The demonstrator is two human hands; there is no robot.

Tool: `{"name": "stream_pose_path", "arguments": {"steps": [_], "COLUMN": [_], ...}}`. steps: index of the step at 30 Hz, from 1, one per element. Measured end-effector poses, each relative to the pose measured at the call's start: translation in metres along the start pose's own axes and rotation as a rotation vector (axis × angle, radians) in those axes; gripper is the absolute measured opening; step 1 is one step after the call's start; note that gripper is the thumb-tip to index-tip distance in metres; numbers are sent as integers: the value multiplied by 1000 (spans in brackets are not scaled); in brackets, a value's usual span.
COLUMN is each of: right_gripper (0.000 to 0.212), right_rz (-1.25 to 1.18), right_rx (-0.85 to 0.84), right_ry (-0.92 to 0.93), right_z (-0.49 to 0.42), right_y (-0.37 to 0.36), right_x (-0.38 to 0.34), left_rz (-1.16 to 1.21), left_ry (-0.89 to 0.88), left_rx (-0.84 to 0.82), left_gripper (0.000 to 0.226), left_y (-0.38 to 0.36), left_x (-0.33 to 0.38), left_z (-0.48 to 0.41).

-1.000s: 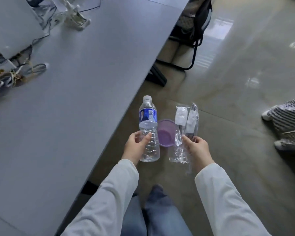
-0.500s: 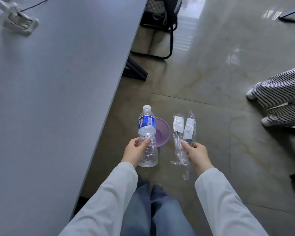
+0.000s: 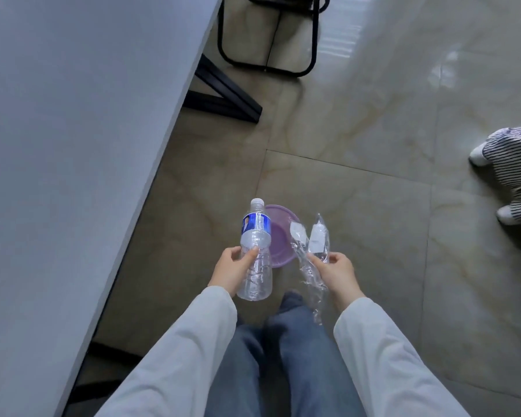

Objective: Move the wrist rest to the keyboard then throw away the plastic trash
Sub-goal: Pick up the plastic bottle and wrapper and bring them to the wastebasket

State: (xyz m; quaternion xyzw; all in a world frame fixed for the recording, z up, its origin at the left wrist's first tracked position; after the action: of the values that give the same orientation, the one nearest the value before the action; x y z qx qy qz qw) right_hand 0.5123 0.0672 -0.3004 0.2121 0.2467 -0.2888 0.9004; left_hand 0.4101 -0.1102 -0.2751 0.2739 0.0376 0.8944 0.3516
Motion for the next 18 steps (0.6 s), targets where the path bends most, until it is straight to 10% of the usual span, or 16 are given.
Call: {"name": "stream_pose_path", "arguments": {"steps": [18], "right_gripper": [38], "right_rz": [308], "right_rx": [-170], "right_ry": [-101], "right_z": [-302], "right_y": [-102], "right_x": [123], "left_rz": [-180], "left_ry": [127], "left_rx": [-113], "left_gripper": [58], "left_y": [-97], "left_x": [-117], "left_z": [-328]}}
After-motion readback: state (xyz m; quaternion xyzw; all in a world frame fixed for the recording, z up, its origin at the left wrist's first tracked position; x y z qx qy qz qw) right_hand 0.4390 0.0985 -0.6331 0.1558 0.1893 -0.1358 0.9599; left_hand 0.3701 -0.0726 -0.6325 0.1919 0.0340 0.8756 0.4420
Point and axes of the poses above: each hand's wrist, its own z-axis away from the middle knuckle, its own y-axis out of the back of the hand, x = y × z, the point moved 5 cm from there along -z, towards the middle knuckle, and after that the axes turned 8 degrees about -z, right-handed, at the moved point
